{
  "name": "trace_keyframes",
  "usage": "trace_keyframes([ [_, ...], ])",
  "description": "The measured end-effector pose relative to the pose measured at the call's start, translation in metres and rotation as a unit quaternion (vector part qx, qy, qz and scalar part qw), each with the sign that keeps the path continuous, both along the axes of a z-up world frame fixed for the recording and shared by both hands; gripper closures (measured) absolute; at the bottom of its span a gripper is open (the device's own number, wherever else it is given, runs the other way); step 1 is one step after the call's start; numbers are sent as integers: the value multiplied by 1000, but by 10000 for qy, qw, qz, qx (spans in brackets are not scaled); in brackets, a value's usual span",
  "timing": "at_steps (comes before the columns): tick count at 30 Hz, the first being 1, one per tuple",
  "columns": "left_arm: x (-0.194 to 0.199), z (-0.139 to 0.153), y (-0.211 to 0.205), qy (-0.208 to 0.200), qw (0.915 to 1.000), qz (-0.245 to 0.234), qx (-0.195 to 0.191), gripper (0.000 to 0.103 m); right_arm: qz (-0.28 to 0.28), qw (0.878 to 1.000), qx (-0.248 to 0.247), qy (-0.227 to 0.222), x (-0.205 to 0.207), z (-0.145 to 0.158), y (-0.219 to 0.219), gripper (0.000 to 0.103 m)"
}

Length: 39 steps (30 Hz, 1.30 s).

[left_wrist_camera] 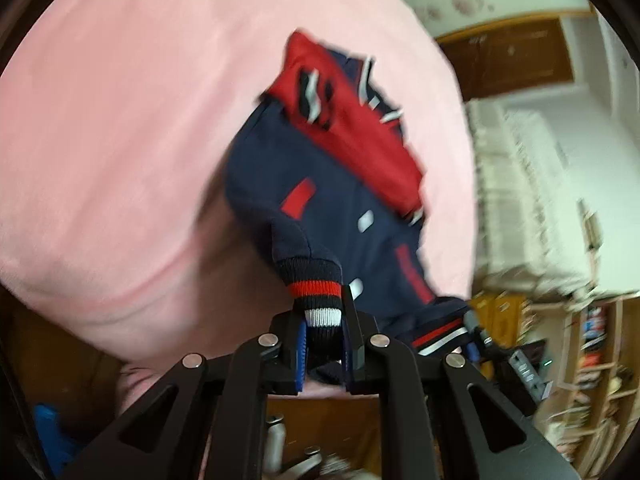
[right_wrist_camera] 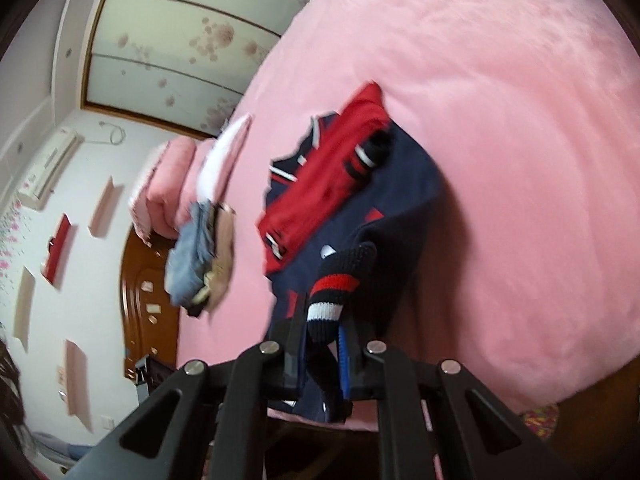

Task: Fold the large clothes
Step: 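Grasp the jacket's hem band with both tools and lift it toward the collar, then lay the hem band over the collar with both tools and release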

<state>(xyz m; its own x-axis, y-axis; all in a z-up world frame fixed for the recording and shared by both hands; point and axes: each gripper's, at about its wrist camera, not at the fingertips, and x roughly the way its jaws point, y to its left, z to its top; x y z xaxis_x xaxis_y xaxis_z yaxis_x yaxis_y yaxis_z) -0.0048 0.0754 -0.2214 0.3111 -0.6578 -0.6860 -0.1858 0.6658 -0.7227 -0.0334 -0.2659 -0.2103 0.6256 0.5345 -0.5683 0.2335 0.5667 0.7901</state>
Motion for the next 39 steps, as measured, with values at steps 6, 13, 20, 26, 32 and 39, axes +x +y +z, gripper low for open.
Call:
trace_keyframes([
  [6,65,34,1,-275,9992,124,-275,93,-314,9979,396,-394,41,29,-11,92],
  [13,135,39,9,-392,9988,218,-196,93,-1053,9899,758,-571,91,31,-34,92],
  [20,195,13,-3,-156,9992,293,244,92,-1215,9907,574,-217,143,7,-38,91],
  [26,234,-9,-17,405,9958,406,714,85,-1058,9936,296,268,189,-10,-49,88],
  [32,255,-11,-4,537,9886,1048,938,30,-665,9941,-34,862,229,-21,-58,64],
  [39,260,-24,-7,1067,9779,646,1675,29,-321,9901,-810,1100,249,-20,-68,48],
])
